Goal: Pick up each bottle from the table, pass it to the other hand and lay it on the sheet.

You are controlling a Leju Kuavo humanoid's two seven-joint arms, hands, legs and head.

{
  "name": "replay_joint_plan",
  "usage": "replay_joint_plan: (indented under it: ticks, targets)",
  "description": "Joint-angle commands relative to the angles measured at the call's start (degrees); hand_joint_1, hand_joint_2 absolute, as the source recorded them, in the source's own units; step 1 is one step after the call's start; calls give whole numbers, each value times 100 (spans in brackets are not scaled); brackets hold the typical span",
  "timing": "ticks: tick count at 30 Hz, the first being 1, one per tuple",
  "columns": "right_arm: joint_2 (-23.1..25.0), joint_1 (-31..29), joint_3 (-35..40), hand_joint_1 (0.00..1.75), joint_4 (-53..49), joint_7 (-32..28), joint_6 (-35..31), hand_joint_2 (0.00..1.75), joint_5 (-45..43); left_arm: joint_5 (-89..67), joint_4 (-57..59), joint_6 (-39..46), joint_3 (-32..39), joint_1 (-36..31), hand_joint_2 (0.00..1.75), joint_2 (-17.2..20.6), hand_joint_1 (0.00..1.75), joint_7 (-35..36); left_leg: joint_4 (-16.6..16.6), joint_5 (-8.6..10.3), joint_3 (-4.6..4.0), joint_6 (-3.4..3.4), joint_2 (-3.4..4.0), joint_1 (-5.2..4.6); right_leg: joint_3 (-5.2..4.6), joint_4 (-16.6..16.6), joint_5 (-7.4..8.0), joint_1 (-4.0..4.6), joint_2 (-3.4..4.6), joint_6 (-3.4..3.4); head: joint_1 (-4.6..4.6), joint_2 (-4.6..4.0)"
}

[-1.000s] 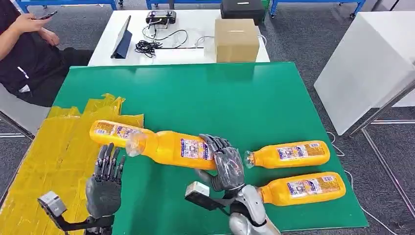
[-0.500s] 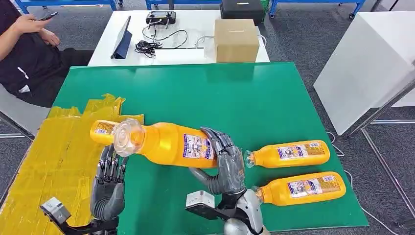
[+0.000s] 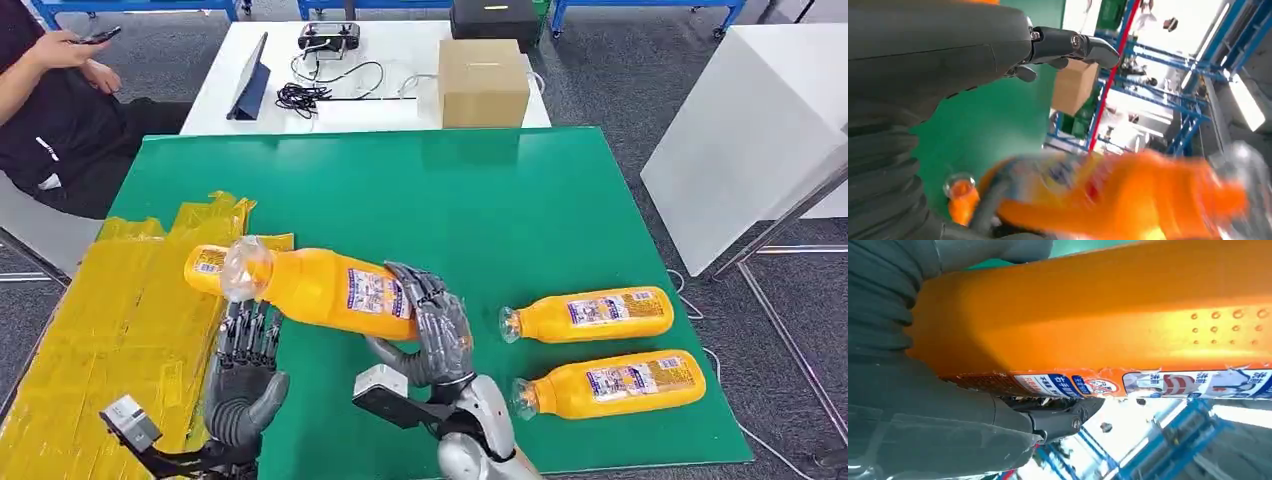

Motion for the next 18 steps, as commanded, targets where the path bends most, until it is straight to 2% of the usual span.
replay_joint_plan:
  ticks: [1, 3, 6, 10, 15, 18]
  targets:
    - [263, -705, 573, 175, 1804, 192, -77, 175, 482, 327, 296, -116, -257, -354, 175, 211, 0, 79, -8, 1, 10, -4, 9, 0, 8, -7, 3, 0, 7, -1, 0, 0]
    - [303, -745, 724, 175, 1940, 238, -176, 175, 726, 386, 308, -108, -230, -375, 175, 194, 0, 87, -11, 2, 15, -8, 12, 3, 12, -12, 5, 3, 9, -2, 0, 0]
    - [388, -790, 1090, 175, 2178, 580, -550, 175, 1582, 462, 225, -41, -114, -364, 175, 172, 0, 88, -8, 1, 10, -6, 11, 2, 7, -8, 3, 2, 8, -1, 0, 0]
    - [414, -802, 1306, 175, 2198, 712, -672, 175, 1965, 463, 95, 37, -17, -328, 175, 152, 0, 88, -8, 0, 11, -7, 13, 4, 9, -10, 4, 4, 9, -2, 0, 0]
    - [452, -846, 1733, 175, 2178, 1258, -587, 175, 2736, -139, -102, 480, 67, -311, 175, 180, 0, 121, -3, -1, 4, -5, 17, 5, 2, -5, 3, 4, 12, -1, 0, 0]
    - [476, -868, 1999, 175, 2188, 1295, -287, 175, 2722, -577, -177, 671, 59, -323, 175, 212, 0, 238, -5, 2, 2, -5, 1, 3, 3, -6, 0, 3, -4, -1, 0, 0]
